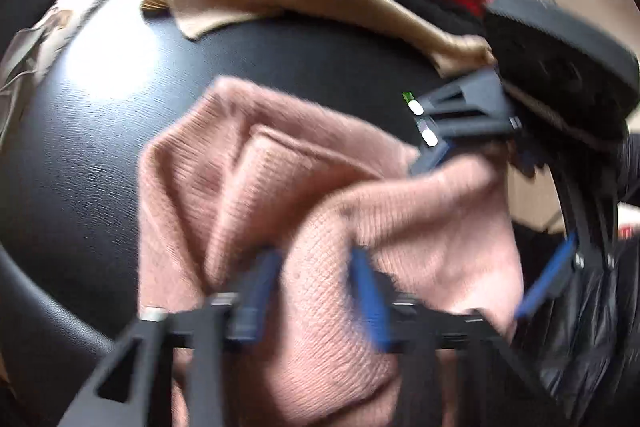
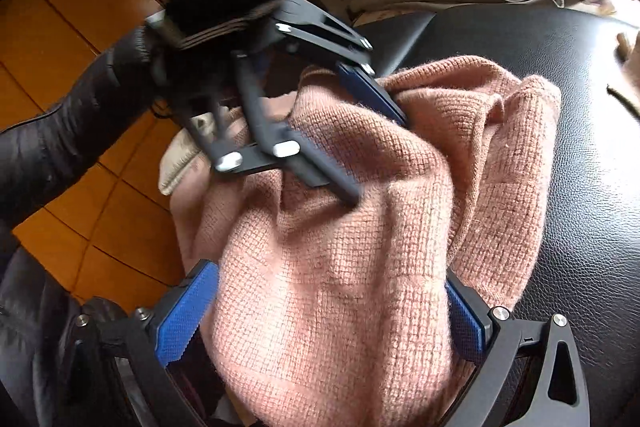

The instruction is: Fold clothes

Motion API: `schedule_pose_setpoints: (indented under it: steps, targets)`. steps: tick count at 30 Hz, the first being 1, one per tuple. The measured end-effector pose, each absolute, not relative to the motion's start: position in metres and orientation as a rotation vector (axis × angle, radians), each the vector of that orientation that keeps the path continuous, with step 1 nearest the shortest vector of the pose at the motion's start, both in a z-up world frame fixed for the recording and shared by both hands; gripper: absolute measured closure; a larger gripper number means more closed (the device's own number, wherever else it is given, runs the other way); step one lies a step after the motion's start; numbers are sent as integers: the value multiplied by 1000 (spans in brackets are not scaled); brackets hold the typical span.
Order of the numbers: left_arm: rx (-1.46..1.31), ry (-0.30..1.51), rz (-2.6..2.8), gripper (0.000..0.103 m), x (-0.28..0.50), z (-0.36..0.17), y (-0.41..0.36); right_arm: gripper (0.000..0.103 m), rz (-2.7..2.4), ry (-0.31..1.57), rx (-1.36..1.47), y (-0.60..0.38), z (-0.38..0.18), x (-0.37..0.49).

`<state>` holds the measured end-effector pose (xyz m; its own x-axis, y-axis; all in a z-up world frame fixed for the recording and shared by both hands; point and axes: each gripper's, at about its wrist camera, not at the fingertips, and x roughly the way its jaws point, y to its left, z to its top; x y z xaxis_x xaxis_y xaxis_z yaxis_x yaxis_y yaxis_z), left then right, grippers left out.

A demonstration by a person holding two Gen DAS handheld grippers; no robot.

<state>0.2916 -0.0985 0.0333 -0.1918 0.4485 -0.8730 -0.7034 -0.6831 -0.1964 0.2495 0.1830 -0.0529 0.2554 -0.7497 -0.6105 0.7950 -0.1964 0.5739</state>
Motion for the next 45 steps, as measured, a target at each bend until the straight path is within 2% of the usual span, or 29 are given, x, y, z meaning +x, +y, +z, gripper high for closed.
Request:
schedule_pose_setpoints:
  steps: [1, 5, 7, 11, 13, 15, 16, 18, 22, 24, 27, 30, 33, 40, 42, 44, 45]
  targets:
    - [-1289, 286, 1967, 98, 291, 37, -100, 0, -1405, 51, 1081, 184, -52, 249]
    - [-1214, 152, 2043, 98, 287, 50, -104, 9, -1445, 89, 1042, 188, -40, 255]
    - [-1178, 96, 2080, 98, 285, 56, -105, 9, -1451, 65, 1017, 196, -31, 259]
    - [-1151, 214, 2180, 97, 273, 62, -86, 3, -1528, -4, 970, 212, -14, 253]
    - [-1135, 274, 2229, 88, 267, 65, -77, 3, -1574, -29, 988, 217, -14, 248]
    - [-1189, 293, 2287, 86, 254, 55, -76, 3, -1625, -24, 1054, 217, -25, 242]
    - [-1221, 271, 2316, 81, 254, 57, -85, 3, -1645, -7, 1105, 218, -35, 238]
    - [-1238, 135, 2371, 80, 255, 54, -102, 3, -1681, 25, 1197, 220, -53, 231]
    - [-1114, -174, 2512, 68, 300, 80, -167, 3, -1718, 2, 1208, 230, -55, 235]
    - [-1093, -203, 2621, 61, 339, 88, -195, 3, -1771, 2, 1151, 231, -39, 240]
    - [-1113, -271, 2733, 58, 399, 84, -236, 3, -1820, 23, 1034, 223, -9, 253]
    - [-1199, -309, 2796, 57, 449, 62, -269, 0, -1860, 50, 918, 213, 21, 265]
    - [-1234, -372, 2850, 57, 485, 39, -287, 0, -1802, 179, 879, 165, 26, 291]
    - [-1278, -428, 2952, 57, 520, 4, -316, 0, -1855, 417, 904, 51, -9, 298]
    - [-1385, -466, 2961, 57, 523, -17, -329, 0, -1931, 488, 930, 42, -22, 287]
    - [-1336, -516, 2984, 58, 533, -26, -338, 0, -2027, 558, 975, 55, -36, 274]
    - [-1300, -552, 2994, 61, 537, -28, -343, 0, -2035, 530, 976, 63, -39, 269]
